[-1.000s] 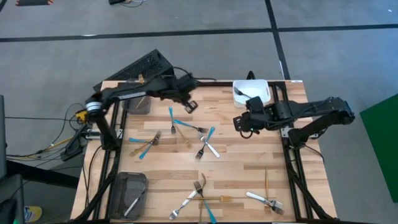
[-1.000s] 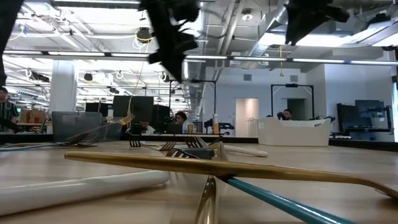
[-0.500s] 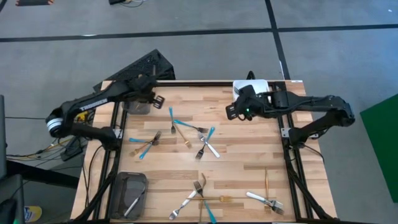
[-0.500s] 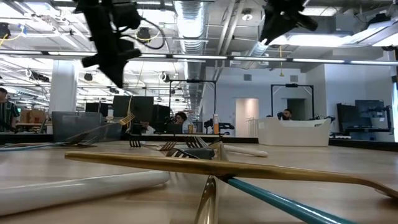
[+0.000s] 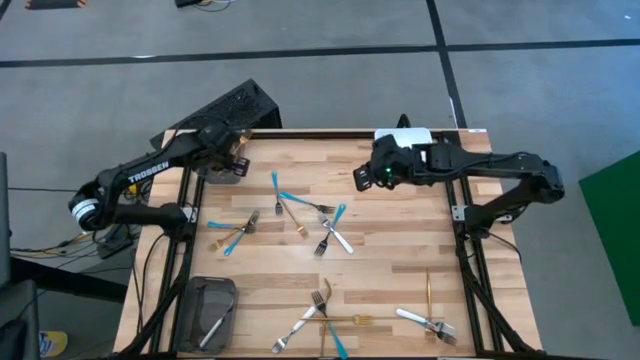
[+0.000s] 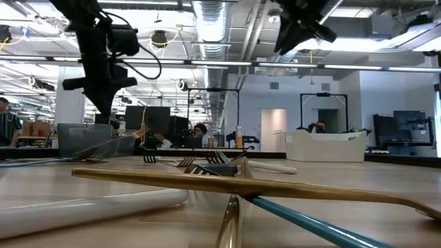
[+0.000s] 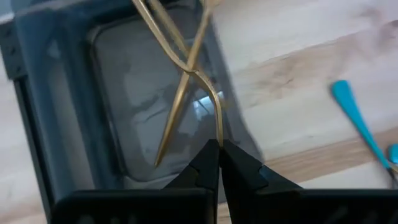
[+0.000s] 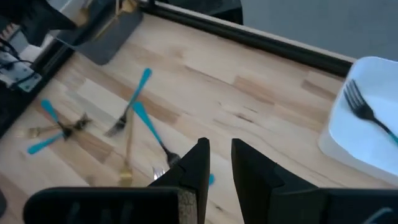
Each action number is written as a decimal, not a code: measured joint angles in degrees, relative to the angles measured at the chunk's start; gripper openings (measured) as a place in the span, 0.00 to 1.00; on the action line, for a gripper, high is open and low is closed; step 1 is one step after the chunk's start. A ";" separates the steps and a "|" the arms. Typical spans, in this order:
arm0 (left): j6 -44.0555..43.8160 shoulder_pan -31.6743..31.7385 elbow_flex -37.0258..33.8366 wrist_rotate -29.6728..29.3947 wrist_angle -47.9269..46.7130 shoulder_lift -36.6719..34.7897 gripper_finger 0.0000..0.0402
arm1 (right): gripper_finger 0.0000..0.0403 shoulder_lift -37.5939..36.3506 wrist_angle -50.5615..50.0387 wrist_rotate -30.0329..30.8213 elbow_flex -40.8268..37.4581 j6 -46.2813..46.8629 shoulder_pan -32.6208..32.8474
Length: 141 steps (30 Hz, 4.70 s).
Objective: Sort silverware by color (type)
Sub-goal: Put the gold fork into the top black bin, then put the white fork into the bottom black bin
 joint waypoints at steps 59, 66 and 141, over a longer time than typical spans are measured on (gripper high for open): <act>-8.95 -48.33 6.86 -1.61 20.10 -6.48 0.35 | 0.23 -1.07 22.79 -16.97 -19.79 5.29 24.75; -6.50 -48.46 6.82 -3.59 19.37 -7.03 0.35 | 0.23 -1.11 13.38 -8.93 -19.75 26.50 32.22; -13.35 -64.09 -2.86 -5.49 14.59 -7.56 0.35 | 0.33 27.43 6.55 -26.14 -14.54 44.46 59.49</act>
